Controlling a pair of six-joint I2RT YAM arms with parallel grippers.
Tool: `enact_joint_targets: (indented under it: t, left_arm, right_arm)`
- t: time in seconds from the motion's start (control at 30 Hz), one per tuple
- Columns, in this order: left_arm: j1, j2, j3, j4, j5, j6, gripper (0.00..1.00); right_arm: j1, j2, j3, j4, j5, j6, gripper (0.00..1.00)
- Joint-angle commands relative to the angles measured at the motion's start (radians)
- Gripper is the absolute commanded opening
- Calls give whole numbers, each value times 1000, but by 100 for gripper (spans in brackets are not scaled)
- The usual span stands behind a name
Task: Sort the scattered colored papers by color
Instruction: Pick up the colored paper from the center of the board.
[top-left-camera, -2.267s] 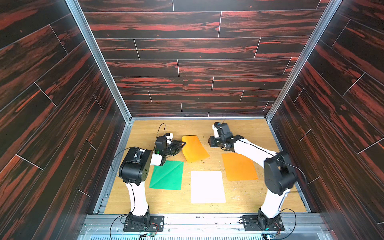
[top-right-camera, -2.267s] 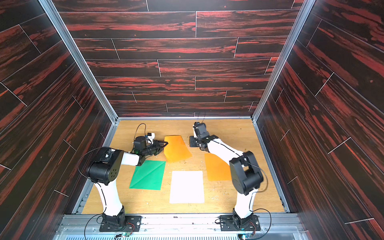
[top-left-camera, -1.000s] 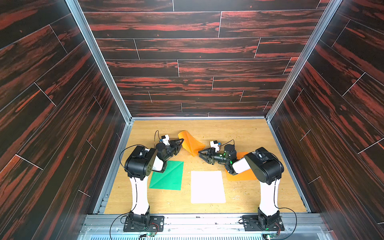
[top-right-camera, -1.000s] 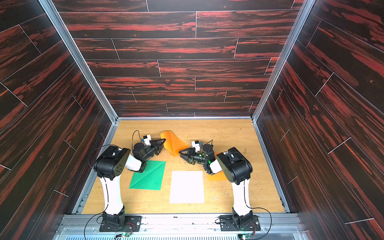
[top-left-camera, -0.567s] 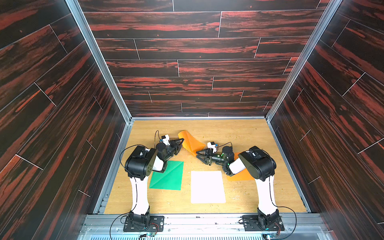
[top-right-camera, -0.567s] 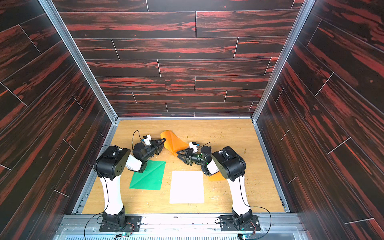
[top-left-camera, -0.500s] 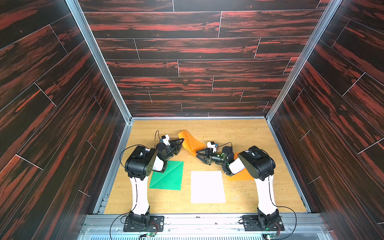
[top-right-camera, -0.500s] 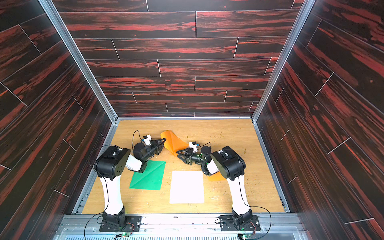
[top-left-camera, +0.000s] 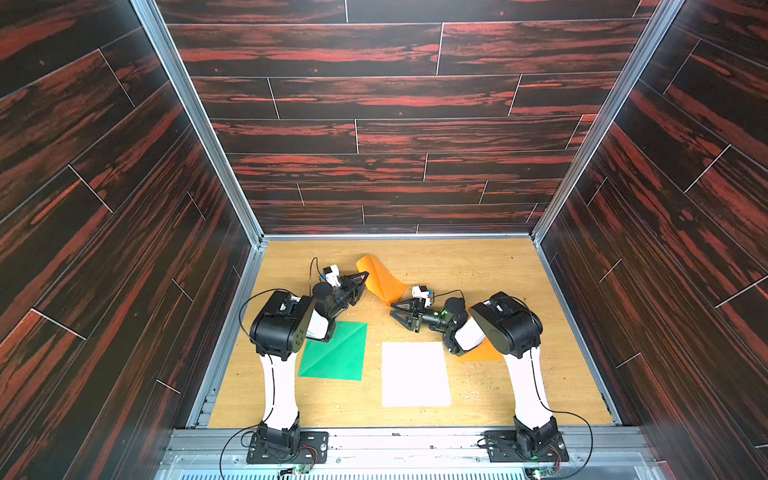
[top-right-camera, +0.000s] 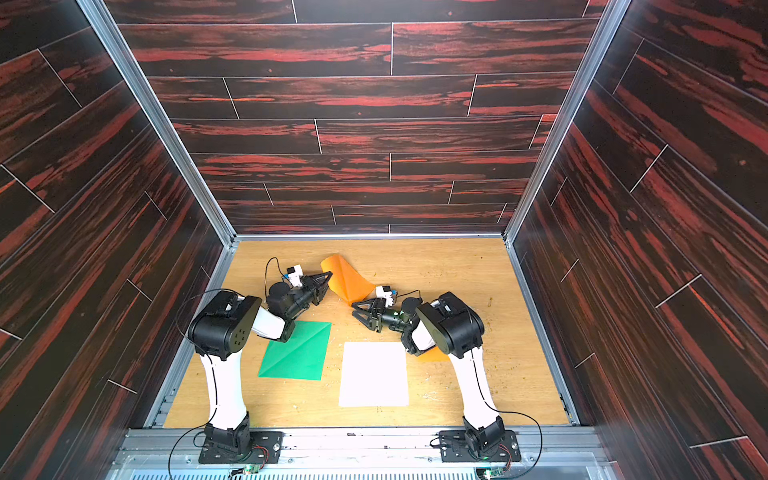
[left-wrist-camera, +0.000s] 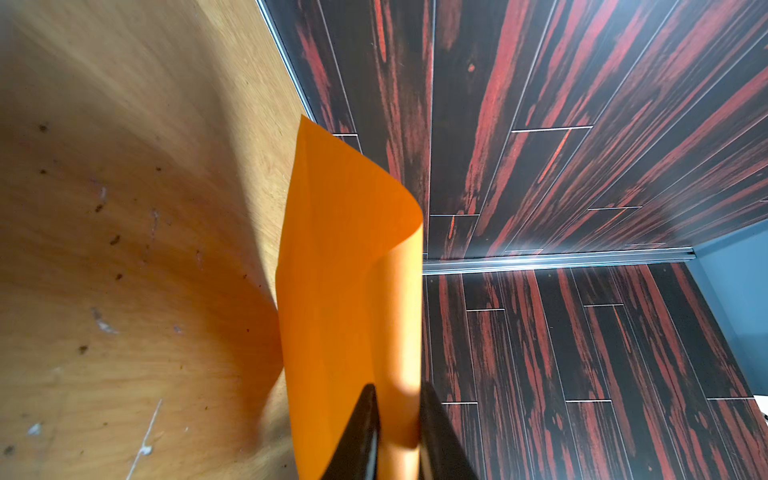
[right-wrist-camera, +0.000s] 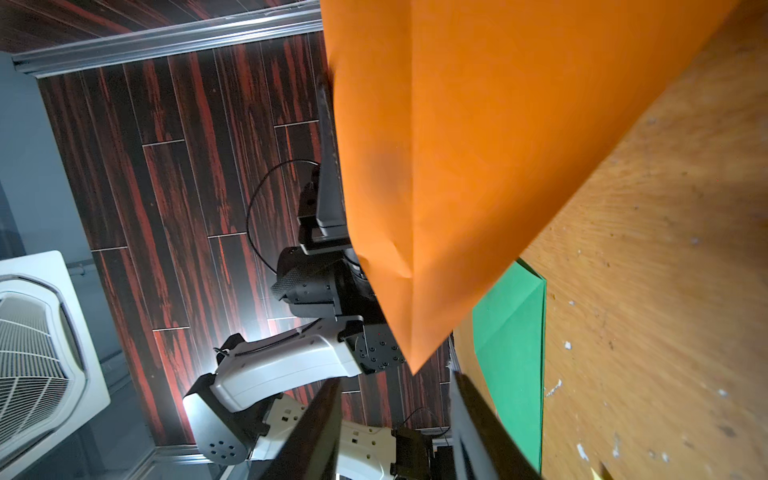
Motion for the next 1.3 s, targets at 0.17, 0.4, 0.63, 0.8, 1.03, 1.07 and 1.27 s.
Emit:
enact_joint_targets:
  t: [0.17,0.4,0.63,0.8,1.03,1.07,1.27]
  left_arm:
    - [-15,-89,-41,26,-6,11,21]
    - [-26,-127,-115,27,-13,26,21]
    - [-29,-128,-155,26,-24,48,34]
    - [-28,-141,-174,14,-38,85,52]
    - [-20,-275,-173,-309,-55,288,59]
    - [-17,-309,-171,-392,-69,337,60]
    - [-2,-463,-127,-757,-129,533,62]
  right_arm:
    - [4,119,114,111,27,102,46]
    - [-2,198,217,139,47,150,22]
    - [-7,198,249,127,42,120,0]
    - [-18,118,217,-51,-4,-60,0]
    - [-34,-111,219,-721,-40,-604,0]
    - [-37,-156,252,-893,-18,-723,0]
    - [-61,-298,493,-1700,219,-1257,0]
